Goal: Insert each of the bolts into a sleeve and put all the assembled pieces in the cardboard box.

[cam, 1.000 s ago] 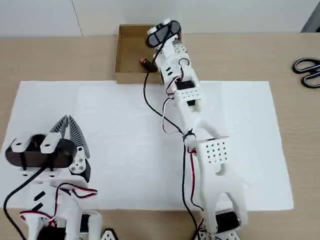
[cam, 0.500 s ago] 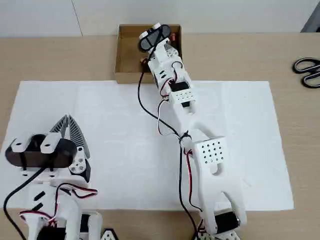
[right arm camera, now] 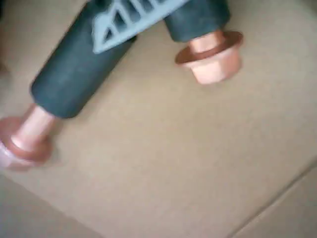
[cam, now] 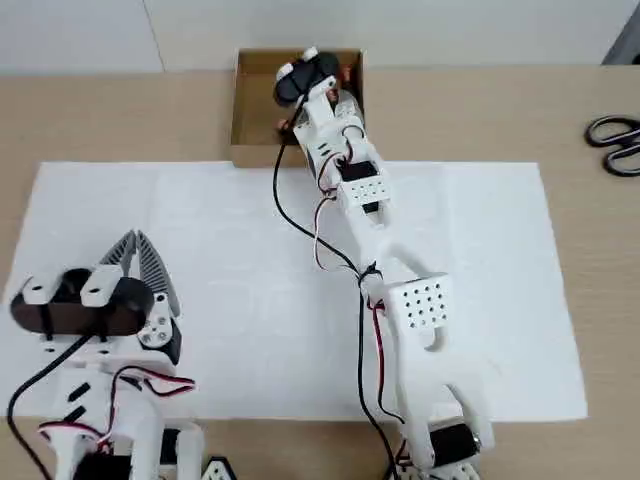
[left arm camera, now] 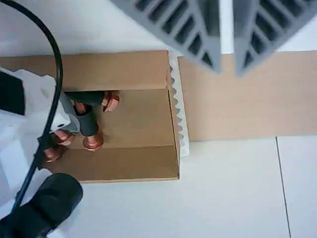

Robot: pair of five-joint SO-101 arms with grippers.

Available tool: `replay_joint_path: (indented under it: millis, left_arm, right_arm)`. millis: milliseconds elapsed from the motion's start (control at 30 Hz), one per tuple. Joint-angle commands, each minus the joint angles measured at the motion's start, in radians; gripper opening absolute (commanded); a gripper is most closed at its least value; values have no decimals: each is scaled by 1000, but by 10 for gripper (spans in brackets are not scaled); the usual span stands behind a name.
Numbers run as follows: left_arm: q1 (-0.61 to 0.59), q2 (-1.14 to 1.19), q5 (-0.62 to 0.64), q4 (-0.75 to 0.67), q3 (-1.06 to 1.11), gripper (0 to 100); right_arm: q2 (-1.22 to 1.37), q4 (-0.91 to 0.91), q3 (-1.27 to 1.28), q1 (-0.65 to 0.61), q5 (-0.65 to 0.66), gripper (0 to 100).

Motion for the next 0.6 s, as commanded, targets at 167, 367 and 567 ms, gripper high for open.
replay_joint_path:
  millis: [167, 367, 567]
  left_arm:
    - [-5, -11, 6, 3, -22, 6]
    - [-5, -11, 8, 5, -39, 6]
    - [-5, -11, 8, 5, -39, 6]
  right_arm:
    - [-248, 265, -216, 4, 2, 228]
    - [-567, 664, -353, -24, -2, 228]
    - [-865, 1081, -353, -54, 0, 228]
